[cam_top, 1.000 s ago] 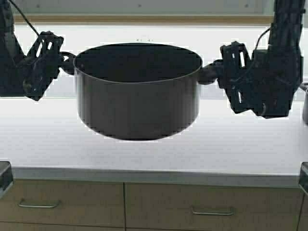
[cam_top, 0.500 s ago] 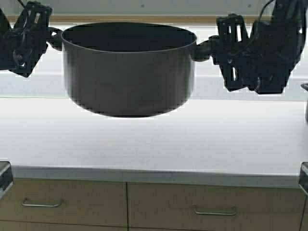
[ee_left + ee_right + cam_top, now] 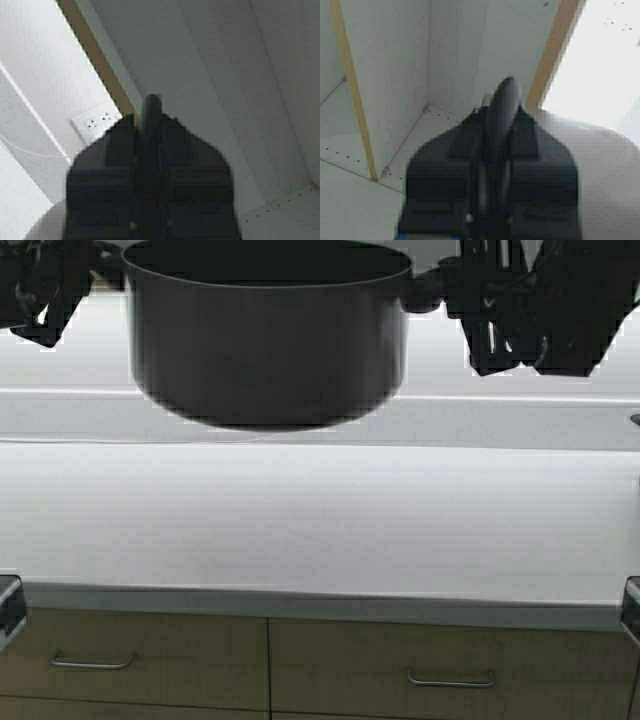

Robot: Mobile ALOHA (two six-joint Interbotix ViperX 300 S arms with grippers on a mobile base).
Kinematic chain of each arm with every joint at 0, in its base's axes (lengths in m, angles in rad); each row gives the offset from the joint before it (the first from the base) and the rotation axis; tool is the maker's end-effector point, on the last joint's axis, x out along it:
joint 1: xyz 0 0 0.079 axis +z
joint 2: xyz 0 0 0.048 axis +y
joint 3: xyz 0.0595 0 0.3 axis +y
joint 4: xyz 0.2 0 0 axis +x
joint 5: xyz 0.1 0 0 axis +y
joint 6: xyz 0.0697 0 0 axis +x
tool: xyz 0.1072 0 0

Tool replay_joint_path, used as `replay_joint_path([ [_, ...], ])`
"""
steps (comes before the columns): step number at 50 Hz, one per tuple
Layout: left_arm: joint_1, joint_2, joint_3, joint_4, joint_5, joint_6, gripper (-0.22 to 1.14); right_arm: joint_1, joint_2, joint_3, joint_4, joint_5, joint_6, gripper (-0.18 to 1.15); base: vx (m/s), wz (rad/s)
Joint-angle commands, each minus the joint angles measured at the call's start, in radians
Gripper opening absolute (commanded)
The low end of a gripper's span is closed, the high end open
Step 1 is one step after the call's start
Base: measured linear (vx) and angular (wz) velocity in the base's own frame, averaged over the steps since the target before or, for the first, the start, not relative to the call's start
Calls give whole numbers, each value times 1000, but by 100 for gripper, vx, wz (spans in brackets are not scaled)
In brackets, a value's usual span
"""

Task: Open the cabinet, put the pot inside, then close it

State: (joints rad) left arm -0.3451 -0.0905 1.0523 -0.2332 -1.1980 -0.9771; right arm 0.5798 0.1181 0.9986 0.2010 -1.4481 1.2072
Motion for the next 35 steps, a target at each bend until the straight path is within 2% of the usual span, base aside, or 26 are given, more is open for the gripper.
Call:
replay_joint_path([
  [1,-133,-78,-48,14,48,37,2,92,-101,-40,-18,46,-31,7,0,0],
  [35,-133,-149,-273,8,311,94,2,80,-235,-229,-18,298,-37,7,0,0],
])
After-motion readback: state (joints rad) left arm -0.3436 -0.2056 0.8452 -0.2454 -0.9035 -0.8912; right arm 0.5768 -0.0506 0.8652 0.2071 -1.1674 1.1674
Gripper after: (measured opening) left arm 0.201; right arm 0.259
